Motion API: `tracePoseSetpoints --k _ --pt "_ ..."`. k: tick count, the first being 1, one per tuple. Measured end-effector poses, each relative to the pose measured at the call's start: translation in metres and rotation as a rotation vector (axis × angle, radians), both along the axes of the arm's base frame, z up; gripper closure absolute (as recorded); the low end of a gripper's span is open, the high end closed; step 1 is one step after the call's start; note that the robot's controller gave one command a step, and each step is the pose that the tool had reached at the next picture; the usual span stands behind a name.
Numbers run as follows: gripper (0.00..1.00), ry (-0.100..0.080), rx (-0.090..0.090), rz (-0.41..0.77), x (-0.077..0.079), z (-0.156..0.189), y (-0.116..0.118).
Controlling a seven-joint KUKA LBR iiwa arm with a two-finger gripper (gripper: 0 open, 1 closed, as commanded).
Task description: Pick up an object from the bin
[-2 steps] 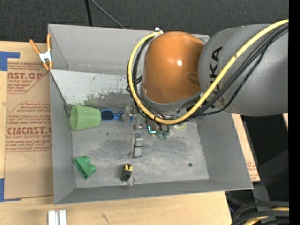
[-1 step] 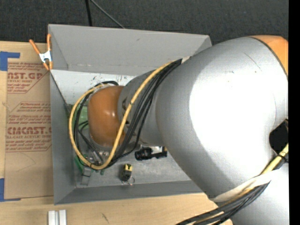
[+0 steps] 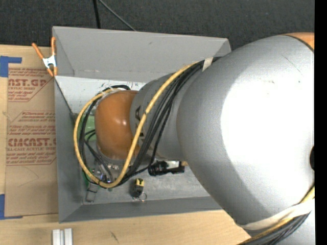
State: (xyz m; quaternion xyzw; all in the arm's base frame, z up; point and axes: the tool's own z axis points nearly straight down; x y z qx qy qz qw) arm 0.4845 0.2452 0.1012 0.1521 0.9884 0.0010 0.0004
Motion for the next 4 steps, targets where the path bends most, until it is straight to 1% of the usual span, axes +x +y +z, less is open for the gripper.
tracePoseSetpoints --k 1,2,3,4 --pt "0.0 0.002 -0.002 -0.084 -0.003 0.006 -0.007" --pt "0.0 0.005 -0.003 -0.184 0.0 -0.034 -0.001" --pt "0.0 0.007 -0.003 -0.183 0.0 -0.034 -0.001" --pt "1.0 0.007 -0.004 -0.185 0.0 -0.034 -0.001"
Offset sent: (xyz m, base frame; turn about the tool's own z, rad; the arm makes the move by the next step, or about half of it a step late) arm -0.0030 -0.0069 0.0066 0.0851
